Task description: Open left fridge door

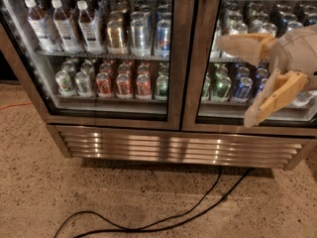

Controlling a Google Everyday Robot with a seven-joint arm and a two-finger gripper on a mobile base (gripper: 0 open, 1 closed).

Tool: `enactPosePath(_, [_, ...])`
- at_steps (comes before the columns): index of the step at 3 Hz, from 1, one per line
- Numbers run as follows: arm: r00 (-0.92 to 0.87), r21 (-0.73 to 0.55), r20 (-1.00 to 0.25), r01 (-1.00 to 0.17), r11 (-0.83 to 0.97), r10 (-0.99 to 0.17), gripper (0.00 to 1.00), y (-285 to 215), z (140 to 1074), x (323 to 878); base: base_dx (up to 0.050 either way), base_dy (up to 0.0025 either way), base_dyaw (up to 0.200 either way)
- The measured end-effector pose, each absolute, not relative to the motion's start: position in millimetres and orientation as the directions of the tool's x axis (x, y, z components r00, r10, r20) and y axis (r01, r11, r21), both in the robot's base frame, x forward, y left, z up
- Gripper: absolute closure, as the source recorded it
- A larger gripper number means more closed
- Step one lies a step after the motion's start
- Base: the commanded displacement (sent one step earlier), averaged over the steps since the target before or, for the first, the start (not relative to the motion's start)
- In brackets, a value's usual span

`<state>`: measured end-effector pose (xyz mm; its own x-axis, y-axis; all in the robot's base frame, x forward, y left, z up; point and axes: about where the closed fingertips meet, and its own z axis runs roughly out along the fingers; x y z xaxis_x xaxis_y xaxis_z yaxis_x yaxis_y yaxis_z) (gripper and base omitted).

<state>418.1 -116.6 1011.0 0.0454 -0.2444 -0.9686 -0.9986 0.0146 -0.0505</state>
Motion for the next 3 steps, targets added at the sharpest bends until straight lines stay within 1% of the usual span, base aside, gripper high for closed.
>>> enactPosePath(1, [0.070, -0.078, -0.968, -0.997, 0.024, -0.240, 0.00, -120, 1029, 414, 0.000, 0.00000, 0.000])
enactPosePath(2, [0.050, -0.042, -0.996, -0.994, -0.099, -0.079, 0.00, -104, 1019, 410, 0.000, 0.00000, 0.000])
enactPosePath(3, [-0.008, -0.007, -0.997, -0.981, -0.192, 0.082, 0.00, -98, 1009, 416, 0.000, 0.00000, 0.000])
